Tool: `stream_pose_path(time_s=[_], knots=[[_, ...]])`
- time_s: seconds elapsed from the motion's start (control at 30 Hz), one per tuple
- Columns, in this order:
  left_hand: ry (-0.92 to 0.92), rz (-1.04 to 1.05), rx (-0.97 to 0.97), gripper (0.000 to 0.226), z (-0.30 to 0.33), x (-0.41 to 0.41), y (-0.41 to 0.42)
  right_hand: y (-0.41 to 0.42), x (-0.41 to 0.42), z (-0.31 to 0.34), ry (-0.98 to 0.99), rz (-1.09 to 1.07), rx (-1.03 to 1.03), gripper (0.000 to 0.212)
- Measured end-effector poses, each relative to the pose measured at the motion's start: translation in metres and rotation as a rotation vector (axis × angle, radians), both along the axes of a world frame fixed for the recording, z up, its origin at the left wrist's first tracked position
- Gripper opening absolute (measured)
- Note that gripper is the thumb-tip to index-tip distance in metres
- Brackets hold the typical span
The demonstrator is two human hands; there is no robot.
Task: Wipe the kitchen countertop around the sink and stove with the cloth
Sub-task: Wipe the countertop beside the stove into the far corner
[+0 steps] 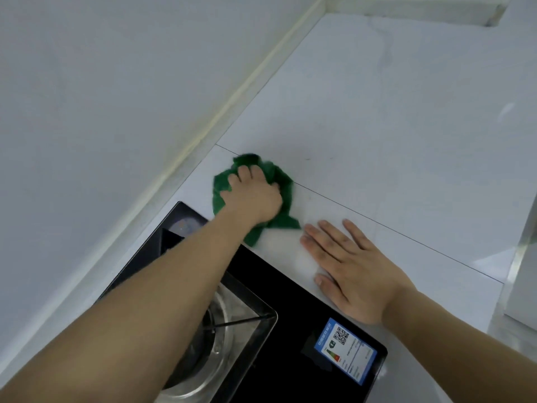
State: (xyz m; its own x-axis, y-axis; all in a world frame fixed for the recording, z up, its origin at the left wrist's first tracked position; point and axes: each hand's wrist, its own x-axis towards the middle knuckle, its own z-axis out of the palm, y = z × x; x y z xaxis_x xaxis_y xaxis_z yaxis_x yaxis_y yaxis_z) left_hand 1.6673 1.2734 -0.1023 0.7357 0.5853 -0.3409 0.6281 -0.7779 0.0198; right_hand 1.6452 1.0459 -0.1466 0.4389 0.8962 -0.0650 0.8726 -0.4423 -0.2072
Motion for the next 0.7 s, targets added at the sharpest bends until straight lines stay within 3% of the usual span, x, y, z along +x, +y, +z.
stream_pose_path(time_s=[0.07,0.13,0.23,0.33,0.5,0.7], knots=[[-0.006,-0.266,0.108,0.062,-0.001,-0.030,-0.030,0.001,-0.001,0.001,-0.002,-0.006,-0.007,0.063],[-0.022,-0.396,0.181,0.058,-0.001,-0.030,-0.019,0.000,-0.001,0.001,-0.003,-0.004,-0.004,0.063],[-0.013,-0.235,0.158,0.049,0.003,0.002,0.017,0.001,-0.001,0.001,0.005,-0.003,0.012,0.064],[-0.020,-0.143,0.198,0.035,0.005,0.020,0.004,0.001,0.000,-0.001,0.001,-0.006,0.023,0.064],[-0.025,-0.544,0.187,0.037,0.004,-0.006,-0.043,0.001,0.001,0.000,-0.006,0.006,0.026,0.062],[0.099,-0.271,0.311,0.025,0.009,0.029,-0.003,0.001,0.000,0.000,-0.003,-0.001,0.066,0.064]])
